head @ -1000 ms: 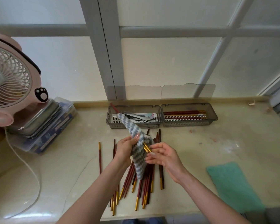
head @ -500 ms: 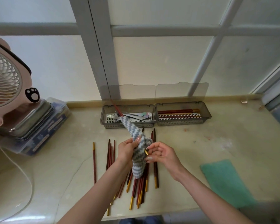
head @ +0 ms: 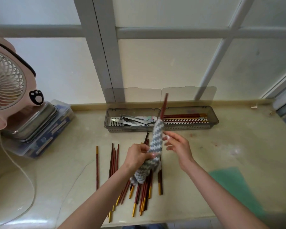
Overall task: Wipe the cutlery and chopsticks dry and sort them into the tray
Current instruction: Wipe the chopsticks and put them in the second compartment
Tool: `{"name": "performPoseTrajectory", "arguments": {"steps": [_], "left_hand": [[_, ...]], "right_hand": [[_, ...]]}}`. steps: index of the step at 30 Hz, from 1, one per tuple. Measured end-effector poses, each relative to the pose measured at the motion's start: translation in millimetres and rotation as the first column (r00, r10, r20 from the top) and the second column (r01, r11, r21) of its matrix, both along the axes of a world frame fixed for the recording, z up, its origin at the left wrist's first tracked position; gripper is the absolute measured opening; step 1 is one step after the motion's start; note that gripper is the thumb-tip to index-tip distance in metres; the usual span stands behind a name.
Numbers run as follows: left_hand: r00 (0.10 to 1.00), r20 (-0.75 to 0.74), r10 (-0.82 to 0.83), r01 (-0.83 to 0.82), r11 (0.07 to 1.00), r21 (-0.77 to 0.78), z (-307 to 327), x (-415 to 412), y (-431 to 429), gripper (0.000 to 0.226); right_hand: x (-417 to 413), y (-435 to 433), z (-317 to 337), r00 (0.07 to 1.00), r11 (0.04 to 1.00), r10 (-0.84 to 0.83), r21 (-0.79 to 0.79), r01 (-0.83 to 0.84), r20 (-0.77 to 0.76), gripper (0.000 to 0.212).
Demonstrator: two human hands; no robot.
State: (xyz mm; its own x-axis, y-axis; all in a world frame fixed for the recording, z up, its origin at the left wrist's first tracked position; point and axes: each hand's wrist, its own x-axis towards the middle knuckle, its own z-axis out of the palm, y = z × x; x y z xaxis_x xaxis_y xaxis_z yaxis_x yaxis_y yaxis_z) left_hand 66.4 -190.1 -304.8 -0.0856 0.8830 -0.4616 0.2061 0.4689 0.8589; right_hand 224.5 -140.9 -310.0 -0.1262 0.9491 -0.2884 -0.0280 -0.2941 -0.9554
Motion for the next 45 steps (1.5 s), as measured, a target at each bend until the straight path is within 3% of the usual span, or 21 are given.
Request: {"name": "performPoseTrajectory", "arguments": {"steps": [3,7,13,17,22,27,29,31,33,36,38,39,42,44,45], "left_hand": [[0.992,-0.087,-0.094,0.094,0.996,-0.012,-1.0,6.5,0.4,0.018],[0.989,-0.142,-0.050,0.051,0.999,0.006,-4.1,9.3,2.4,0.025],[0.972,-0.232,-0.049,0.049,0.999,-0.004,-8.4,7.9,3.8,0.026],[0.958,-0.259,-0.123,0.124,0.992,-0.012,-7.6,12.9,3.7,0.025],[0.968,-0.208,-0.140,0.137,0.990,-0.027,-6.0,16.4,7.8,0.022],[0.995,-0.022,-0.095,0.093,0.992,-0.084,4.0,16.4,11.8,0.018],[0.957,0.291,0.012,0.045,0.981,-0.187,6.6,13.6,11.9,0.013],[0.828,0.543,0.139,0.020,0.961,-0.277,7.6,11.6,12.2,0.020],[0.726,0.637,0.260,-0.003,0.927,-0.376,7.2,10.7,12.9,0.022],[0.631,0.670,0.390,-0.029,0.876,-0.482,8.6,8.0,13.4,0.027],[0.643,0.670,0.370,-0.021,0.884,-0.467,4.4,7.1,12.8,0.033],[0.697,0.636,0.331,-0.020,0.896,-0.445,3.3,6.0,12.0,0.037],[0.923,0.375,0.082,0.046,0.946,-0.320,10.5,4.1,6.1,0.052],[0.998,0.016,-0.058,0.060,0.973,-0.221,11.2,3.5,6.0,0.056],[0.975,-0.200,-0.095,0.062,0.984,-0.164,11.3,4.0,4.2,0.056]], "right_hand": [[-0.8,11.9,-2.0,0.990,0.991,0.013,-0.127,-0.031,-0.143,0.030],[3.2,13.5,-6.9,0.990,0.981,-0.030,-0.193,0.003,-0.138,0.035],[7.8,7.4,-13.6,0.964,0.974,-0.019,-0.224,-0.042,-0.264,0.030],[-2.2,3.7,-22.2,0.996,0.970,-0.016,-0.242,-0.006,-0.087,0.027],[-8.7,-3.6,-20.4,0.996,0.971,0.083,-0.225,-0.076,0.021,0.023],[8.3,42.5,1.5,0.986,0.977,-0.162,-0.135,0.164,0.028,0.013],[24.8,70.2,10.4,0.973,0.975,-0.216,-0.041,0.220,0.080,0.008],[41.9,95.6,9.9,0.943,0.977,-0.207,0.108,0.185,0.259,0.011],[58.5,117.6,7.5,0.846,0.966,-0.203,0.242,0.091,0.492,0.011],[79.9,149.7,2.8,0.579,0.914,-0.197,0.361,-0.184,0.791,0.013],[89.5,167.4,-1.9,0.412,0.879,-0.137,0.302,-0.368,0.901,0.016],[93.3,175.0,-5.3,0.338,0.864,-0.101,0.251,-0.436,0.936,0.017],[102.0,186.7,-17.9,0.108,0.845,-0.047,0.097,-0.526,0.993,0.017],[100.8,199.2,-30.7,-0.004,0.845,-0.020,0.015,-0.534,1.000,0.019],[102.8,200.3,-34.1,-0.043,0.861,0.003,-0.025,-0.508,0.999,0.020]]}}
